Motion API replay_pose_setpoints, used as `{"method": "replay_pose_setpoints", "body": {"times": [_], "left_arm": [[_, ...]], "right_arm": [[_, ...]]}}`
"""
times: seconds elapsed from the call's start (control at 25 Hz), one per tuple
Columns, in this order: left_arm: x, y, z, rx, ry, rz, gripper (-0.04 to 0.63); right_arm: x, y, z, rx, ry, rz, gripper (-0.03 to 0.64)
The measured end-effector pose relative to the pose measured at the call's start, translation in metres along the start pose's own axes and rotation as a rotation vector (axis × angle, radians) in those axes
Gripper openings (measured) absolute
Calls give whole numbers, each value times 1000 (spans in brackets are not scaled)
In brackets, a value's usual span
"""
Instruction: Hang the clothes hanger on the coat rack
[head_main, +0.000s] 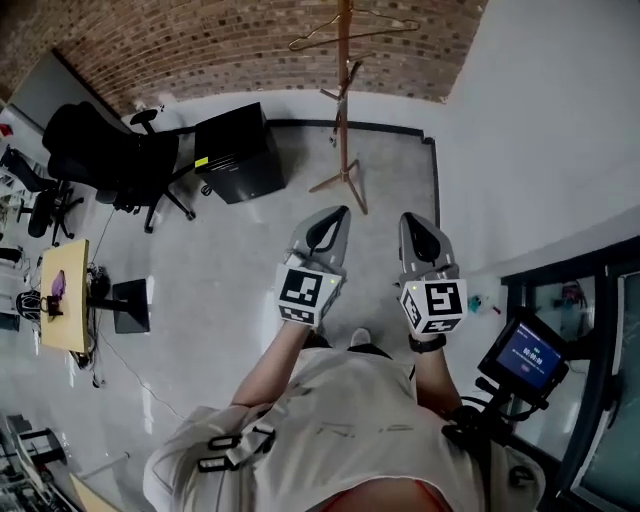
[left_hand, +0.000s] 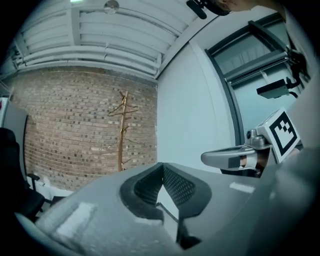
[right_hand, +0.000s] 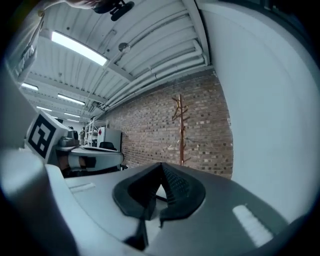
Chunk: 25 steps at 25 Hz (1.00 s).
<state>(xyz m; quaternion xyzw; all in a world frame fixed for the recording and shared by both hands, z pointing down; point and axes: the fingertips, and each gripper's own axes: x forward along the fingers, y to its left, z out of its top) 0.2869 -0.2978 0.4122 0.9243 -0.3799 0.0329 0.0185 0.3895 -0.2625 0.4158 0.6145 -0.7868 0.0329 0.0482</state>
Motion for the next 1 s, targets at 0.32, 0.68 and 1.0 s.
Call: {"method": "replay_pose_setpoints", "body": {"times": [0.32,0.68,1.0], "left_arm": [[-41,23,35,-20,-57,-95,0],[-46,18,27,-75,-61,-147,0],[-43,11,28,-72,-61,-159,0]], "right_arm": [[3,62,62,-91,-68,-73,0],[7,94,44,-100,9,-34,1],[8,93,40,-102,21,-27,0]]}}
